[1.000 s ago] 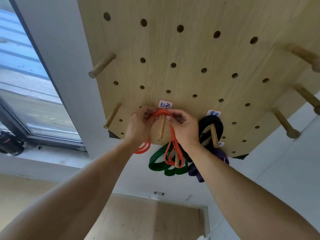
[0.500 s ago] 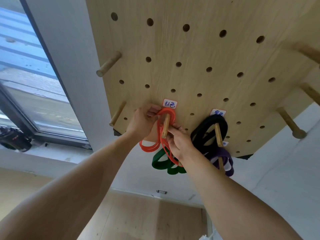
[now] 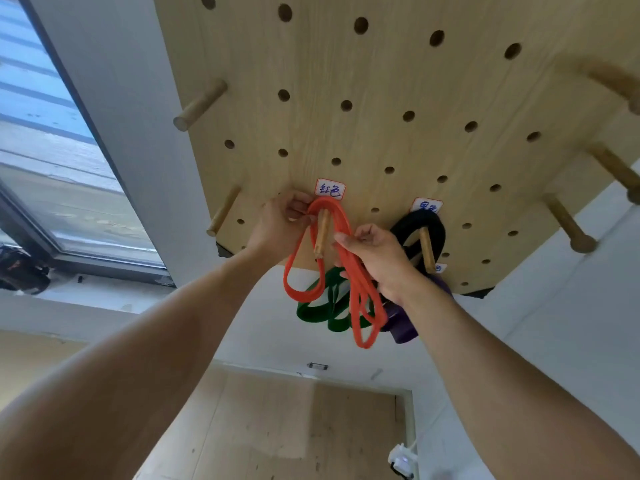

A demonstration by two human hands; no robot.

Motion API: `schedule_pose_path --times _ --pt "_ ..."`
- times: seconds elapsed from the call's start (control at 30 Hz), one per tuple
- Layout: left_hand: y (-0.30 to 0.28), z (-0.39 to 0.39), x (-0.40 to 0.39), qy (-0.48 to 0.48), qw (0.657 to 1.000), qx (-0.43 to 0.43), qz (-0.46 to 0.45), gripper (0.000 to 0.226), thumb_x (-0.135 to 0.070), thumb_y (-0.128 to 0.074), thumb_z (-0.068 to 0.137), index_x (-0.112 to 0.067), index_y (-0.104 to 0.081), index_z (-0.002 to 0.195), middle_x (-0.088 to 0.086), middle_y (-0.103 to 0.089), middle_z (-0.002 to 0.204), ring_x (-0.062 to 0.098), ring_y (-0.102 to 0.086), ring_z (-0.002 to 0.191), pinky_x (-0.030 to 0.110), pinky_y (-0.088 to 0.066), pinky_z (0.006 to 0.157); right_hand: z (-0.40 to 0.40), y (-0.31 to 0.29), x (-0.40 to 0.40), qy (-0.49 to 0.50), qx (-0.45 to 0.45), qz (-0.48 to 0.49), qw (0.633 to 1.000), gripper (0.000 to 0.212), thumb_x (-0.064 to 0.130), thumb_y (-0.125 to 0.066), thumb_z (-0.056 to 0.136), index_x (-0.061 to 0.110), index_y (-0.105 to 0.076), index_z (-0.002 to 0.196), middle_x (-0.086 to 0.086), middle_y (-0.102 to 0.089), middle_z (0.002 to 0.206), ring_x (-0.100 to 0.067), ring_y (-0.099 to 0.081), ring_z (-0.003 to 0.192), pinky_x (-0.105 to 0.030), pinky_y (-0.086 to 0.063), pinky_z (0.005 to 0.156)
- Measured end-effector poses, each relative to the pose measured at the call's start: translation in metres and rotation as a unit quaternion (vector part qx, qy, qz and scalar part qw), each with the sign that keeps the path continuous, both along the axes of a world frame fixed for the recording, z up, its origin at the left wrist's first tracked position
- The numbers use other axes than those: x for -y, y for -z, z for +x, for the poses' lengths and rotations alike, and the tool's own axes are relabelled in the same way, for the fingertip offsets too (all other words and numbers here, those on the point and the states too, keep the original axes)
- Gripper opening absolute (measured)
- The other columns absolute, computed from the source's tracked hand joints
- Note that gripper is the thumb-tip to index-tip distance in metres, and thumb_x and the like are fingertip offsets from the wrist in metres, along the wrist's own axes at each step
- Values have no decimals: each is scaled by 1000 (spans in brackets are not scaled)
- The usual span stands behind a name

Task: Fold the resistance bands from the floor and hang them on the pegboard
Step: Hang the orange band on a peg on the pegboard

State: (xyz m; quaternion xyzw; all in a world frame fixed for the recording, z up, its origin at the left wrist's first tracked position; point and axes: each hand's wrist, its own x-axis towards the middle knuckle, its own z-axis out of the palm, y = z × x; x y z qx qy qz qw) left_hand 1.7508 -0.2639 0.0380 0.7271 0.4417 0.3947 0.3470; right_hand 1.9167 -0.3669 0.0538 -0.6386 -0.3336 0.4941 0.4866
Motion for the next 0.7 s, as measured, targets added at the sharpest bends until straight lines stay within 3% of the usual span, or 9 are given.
schedule_pose_path --times 0.17,0.27,0.47,0.6,0.7 --pt "-2 1 -1 -9 1000 2 -16 20 -13 -72 90 -22 -69 108 -17 -67 93 -5 -60 84 3 -45 67 2 -16 0 -74 -33 -46 996 26 14 -78 90 12 -55 101 -12 -80 91 -29 -79 83 -43 -65 71" --pt "-2 0 -1 -8 1000 -6 -21 20 -12 -72 90 -24 -68 105 -17 -66 92 -5 -60 84 5 -46 67 -7 -4 -4 -64 -61 -28 996 28 7 -77 89 12 -51 98 -17 -78 91 -33 -77 88 -47 -65 74" --pt "0 2 -2 -13 1000 0 -28 22 -13 -76 87 -19 -71 108 -13 -70 94 3 -66 89 6 -48 69 -12 32 -3 -73 -214 38 973 23 -6 -66 91 9 -52 101 -24 -74 110 -42 -70 111 -53 -59 95" --pt "-4 6 1 -20 999 -34 -13 24 -14 -75 88 -18 -73 111 -13 -68 94 -4 -62 84 0 -44 63 -26 43 -12 -8 -186 50 981 29 -12 -64 92 8 -51 107 -25 -72 120 -45 -68 117 -55 -58 97" --pt "-5 9 5 -57 994 -89 17 20 -19 -67 91 -25 -73 110 -9 -71 99 7 -64 86 12 -46 61 -43 47 -21 44 -178 56 981 33 -13 -65 91 10 -49 109 -18 -77 111 -34 -74 107 -56 -56 99"
